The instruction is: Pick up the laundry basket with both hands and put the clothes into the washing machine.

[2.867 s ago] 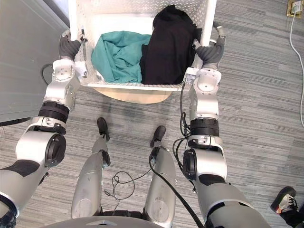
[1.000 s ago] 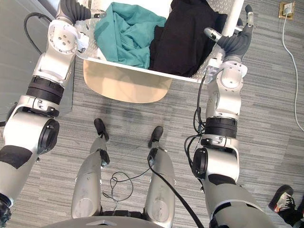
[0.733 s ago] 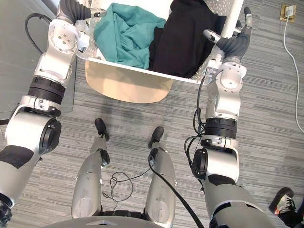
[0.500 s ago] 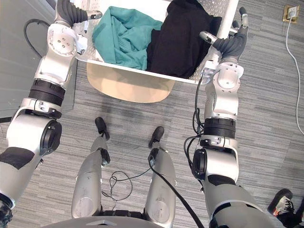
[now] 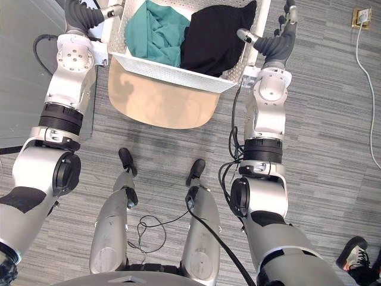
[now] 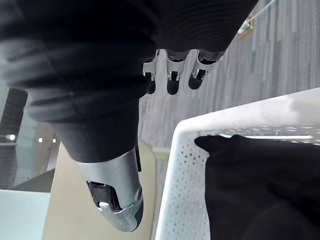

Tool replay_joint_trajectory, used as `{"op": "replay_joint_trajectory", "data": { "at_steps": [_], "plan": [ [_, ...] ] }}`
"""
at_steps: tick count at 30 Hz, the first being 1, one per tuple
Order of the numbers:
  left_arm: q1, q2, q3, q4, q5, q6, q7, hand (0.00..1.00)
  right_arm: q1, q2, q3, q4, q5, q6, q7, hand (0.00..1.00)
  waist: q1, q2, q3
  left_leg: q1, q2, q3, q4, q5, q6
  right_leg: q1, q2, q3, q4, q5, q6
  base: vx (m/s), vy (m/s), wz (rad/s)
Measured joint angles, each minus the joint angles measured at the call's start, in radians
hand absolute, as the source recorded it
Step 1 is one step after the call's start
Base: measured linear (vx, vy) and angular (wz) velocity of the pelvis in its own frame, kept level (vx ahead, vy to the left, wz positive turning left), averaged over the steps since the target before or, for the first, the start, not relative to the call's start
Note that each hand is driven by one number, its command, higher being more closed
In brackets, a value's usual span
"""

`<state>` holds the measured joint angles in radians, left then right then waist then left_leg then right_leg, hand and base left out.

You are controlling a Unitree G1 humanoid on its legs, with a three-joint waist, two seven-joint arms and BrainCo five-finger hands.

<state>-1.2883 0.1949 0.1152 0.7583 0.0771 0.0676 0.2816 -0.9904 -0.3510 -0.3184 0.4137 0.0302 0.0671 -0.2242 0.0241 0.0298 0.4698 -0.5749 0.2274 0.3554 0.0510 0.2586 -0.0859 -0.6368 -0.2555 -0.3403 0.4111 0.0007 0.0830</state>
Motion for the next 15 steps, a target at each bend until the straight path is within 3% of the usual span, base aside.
{"op": "replay_joint_trajectory", "data": {
  "at_steps": [11,15],
  "plan": [
    [0.017,-0.019,0.007,0.0,-0.017,0.0,-0.006,0.0,0.003,0.037,0.0,-0.001,0.0,0.002,-0.004,0.0,0.0,0.0,0.0,0.007,0.001,0.006,0.0,0.0,0.0,0.009,0.0,-0.003,-0.003,0.0,0.0,0.02,-0.063,0.0],
    [0.069,-0.019,0.003,-0.039,-0.049,-0.01,-0.002,0.0,0.119,0.051,0.002,-0.048,0.0,-0.001,-0.005,0.0,0.005,0.0,0.0,0.037,0.001,0.008,-0.001,-0.006,-0.002,0.038,-0.001,-0.004,-0.003,-0.003,0.001,0.02,-0.061,0.01]
  ]
}}
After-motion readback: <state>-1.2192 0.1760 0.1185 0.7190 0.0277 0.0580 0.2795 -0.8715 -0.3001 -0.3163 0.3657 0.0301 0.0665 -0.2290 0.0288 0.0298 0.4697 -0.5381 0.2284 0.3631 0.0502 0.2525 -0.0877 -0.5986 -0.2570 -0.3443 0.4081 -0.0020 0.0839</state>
